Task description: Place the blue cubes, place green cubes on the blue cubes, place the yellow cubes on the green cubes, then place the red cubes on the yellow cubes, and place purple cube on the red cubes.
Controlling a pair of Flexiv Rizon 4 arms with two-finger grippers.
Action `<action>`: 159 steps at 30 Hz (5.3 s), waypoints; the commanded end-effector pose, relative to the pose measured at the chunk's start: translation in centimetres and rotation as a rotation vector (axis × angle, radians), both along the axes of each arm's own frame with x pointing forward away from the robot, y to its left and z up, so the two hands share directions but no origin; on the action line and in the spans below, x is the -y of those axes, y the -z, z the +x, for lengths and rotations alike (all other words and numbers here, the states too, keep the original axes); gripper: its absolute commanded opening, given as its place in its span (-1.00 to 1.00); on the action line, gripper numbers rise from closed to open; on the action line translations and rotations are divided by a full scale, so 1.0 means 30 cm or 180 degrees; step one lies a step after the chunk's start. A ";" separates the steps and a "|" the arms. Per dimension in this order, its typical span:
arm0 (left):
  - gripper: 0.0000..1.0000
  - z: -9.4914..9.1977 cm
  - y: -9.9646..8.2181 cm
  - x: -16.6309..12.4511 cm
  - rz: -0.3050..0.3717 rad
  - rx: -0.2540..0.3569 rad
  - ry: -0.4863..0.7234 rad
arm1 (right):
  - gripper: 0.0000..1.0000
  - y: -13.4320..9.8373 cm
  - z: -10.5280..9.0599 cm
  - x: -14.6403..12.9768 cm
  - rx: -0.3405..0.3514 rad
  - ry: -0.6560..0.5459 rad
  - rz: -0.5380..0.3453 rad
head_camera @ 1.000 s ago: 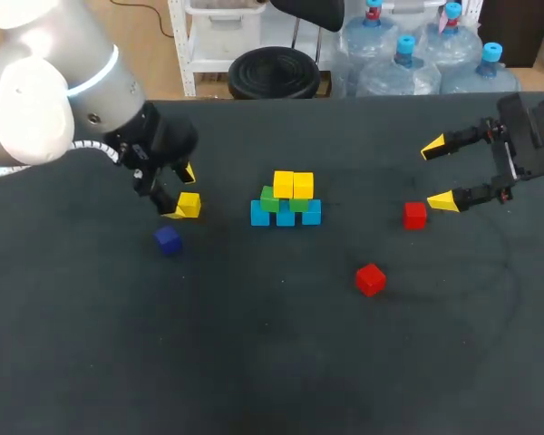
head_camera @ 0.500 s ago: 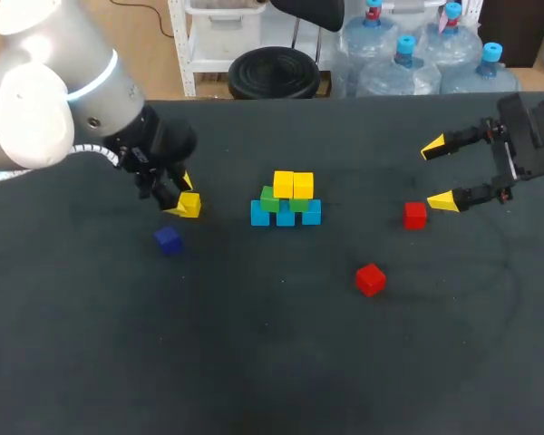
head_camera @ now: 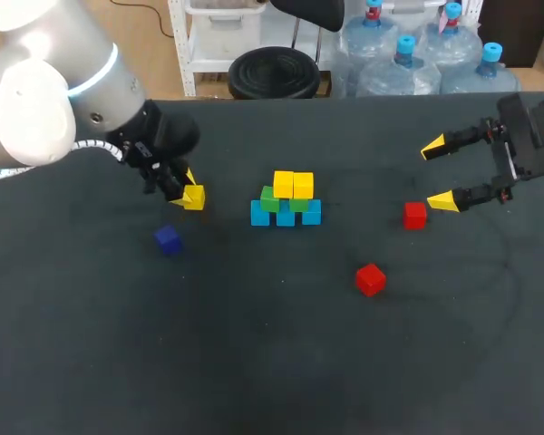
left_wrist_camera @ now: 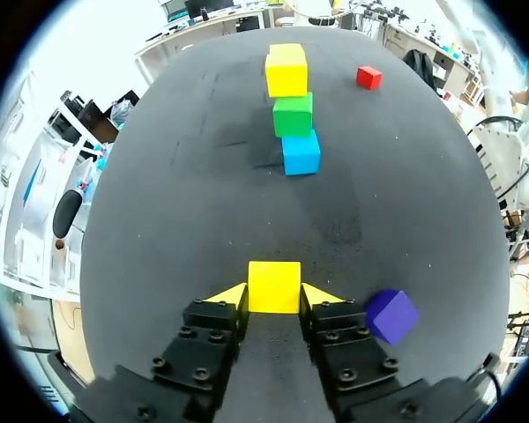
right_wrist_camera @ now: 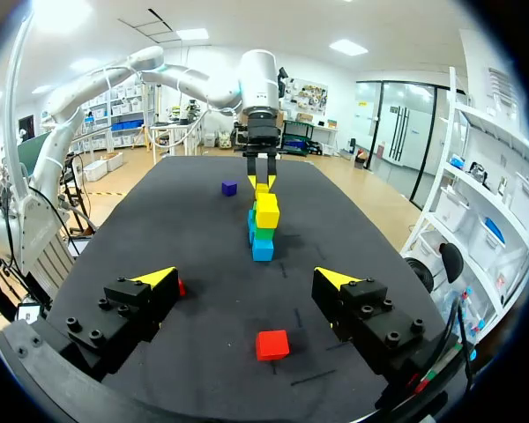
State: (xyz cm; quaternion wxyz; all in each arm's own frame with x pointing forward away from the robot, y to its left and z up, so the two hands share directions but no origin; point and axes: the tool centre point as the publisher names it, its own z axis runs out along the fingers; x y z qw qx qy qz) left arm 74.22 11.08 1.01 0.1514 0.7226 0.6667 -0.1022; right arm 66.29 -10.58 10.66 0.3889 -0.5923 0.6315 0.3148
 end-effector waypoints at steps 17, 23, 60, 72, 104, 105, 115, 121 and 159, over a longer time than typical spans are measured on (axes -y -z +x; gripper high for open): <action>-1.00 -0.013 -0.208 0.158 -0.0103 0.0200 0.0091 | 1.00 0.001 0.000 -0.001 0.0005 0.0001 0.0003; -1.00 -0.019 -0.220 0.207 -0.0103 0.0205 0.0137 | 1.00 0.001 0.000 -0.001 0.0005 0.0001 0.0003; -1.00 -0.091 -0.218 0.355 -0.0121 0.0104 -0.0032 | 1.00 0.001 0.000 -0.001 0.0005 0.0001 0.0003; -1.00 -0.084 -0.202 0.377 -0.0117 0.0088 -0.0028 | 1.00 0.001 0.000 -0.001 0.0005 0.0001 0.0003; -1.00 -0.069 -0.183 0.387 -0.0054 0.0084 0.0009 | 1.00 0.001 0.000 -0.001 0.0005 0.0001 0.0003; -1.00 -0.069 -0.183 0.387 -0.0052 0.0082 0.0011 | 1.00 0.001 0.000 -0.001 0.0005 0.0001 0.0003; -1.00 -0.067 -0.176 0.388 -0.0034 0.0076 0.0012 | 1.00 0.001 0.000 -0.001 0.0005 0.0001 0.0003; -1.00 -0.068 -0.174 0.388 -0.0026 0.0066 0.0012 | 1.00 0.001 0.000 -0.001 0.0005 0.0001 0.0003; -1.00 -0.059 -0.164 0.395 -0.0010 0.0052 0.0029 | 1.00 0.001 0.000 -0.001 0.0005 0.0001 0.0003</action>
